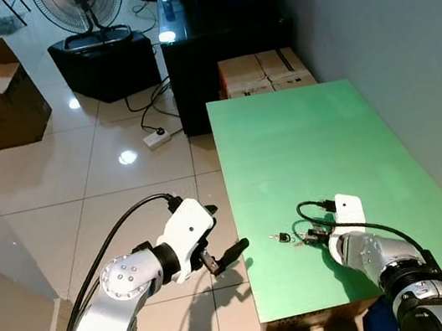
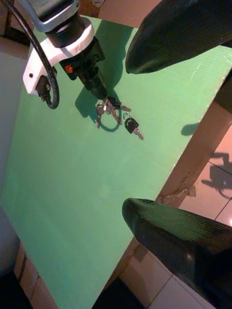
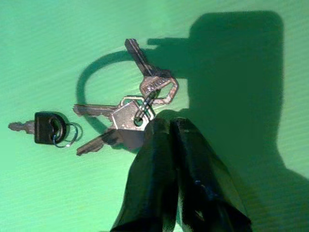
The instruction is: Hang keys on a hook
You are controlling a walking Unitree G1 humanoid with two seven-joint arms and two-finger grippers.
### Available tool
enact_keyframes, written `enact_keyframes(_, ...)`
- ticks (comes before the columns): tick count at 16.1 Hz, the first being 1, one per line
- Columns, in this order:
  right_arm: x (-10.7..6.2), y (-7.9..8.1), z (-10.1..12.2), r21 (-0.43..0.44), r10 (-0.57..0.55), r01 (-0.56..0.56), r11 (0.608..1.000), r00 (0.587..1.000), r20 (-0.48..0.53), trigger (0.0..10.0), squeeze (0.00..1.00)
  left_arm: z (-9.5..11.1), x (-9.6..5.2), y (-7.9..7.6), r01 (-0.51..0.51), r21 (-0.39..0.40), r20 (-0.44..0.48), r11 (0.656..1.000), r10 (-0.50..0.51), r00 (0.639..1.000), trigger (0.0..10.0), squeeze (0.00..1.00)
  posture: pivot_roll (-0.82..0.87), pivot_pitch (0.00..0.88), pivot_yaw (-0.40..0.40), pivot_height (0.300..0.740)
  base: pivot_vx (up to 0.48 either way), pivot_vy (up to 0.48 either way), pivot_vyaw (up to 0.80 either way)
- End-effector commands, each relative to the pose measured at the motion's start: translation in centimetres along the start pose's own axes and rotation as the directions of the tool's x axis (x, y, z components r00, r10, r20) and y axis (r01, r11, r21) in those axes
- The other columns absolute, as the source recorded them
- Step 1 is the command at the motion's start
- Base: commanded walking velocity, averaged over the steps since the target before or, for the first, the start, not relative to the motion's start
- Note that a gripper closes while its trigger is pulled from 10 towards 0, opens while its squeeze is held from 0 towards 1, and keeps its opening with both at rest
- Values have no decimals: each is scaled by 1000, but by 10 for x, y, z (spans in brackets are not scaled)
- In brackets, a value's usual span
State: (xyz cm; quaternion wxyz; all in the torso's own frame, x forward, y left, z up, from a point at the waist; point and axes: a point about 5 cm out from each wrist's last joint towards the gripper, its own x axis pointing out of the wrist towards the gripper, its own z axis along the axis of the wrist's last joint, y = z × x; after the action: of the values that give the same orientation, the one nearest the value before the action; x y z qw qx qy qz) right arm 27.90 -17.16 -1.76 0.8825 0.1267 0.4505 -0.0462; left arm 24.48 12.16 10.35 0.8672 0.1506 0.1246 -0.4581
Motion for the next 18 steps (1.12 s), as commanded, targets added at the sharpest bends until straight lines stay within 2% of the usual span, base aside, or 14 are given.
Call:
enact_keyframes(1, -1, 1, 8, -6, 5, -5, 1000, 1000, 26, 0, 0, 6, -2, 3, 1, 26, 13, 1000, -1, 1000, 10000, 0, -34, 32, 36, 740, 0, 0, 0)
enact_keyframes(6, -1, 4, 12, -18, 22, -21, 1000, 998, 57, 0, 0, 7, -3, 5, 2, 31, 13, 1000, -2, 1000, 10000, 0, -33, 30, 37, 740, 0, 0, 0)
enact_keyframes(9, -15, 15, 32, -54, 60, -51, 997, 984, 168, 0, 0, 6, -5, 6, -1, 34, 9, 999, 1, 1000, 10000, 0, -32, 31, 38, 740, 0, 0, 0)
enact_keyframes(10, -19, 21, 37, -59, 80, -70, 996, 978, 193, 471, 0, 6, -5, 7, 0, 34, 8, 999, 0, 1000, 10000, 0, -33, 31, 43, 740, 0, 0, 0)
enact_keyframes(11, -21, 24, 38, -81, 91, -77, 994, 976, 197, 10000, 1000, 7, -4, 7, 1, 36, 7, 999, -1, 1000, 10000, 0, -35, 33, 48, 740, 0, 0, 0)
enact_keyframes(12, -19, 27, 38, -76, 103, -90, 993, 975, 196, 10000, 1000, 8, -4, 8, 2, 38, 7, 999, -3, 1000, 10000, 0, -35, 33, 50, 740, 0, 0, 0)
enact_keyframes(18, -16, 23, 33, -63, -11, 19, 998, 992, 127, 10000, 1000, 11, -2, 10, 7, 52, 8, 999, -8, 1000, 10000, 0, -27, 41, 52, 740, 0, 0, 0)
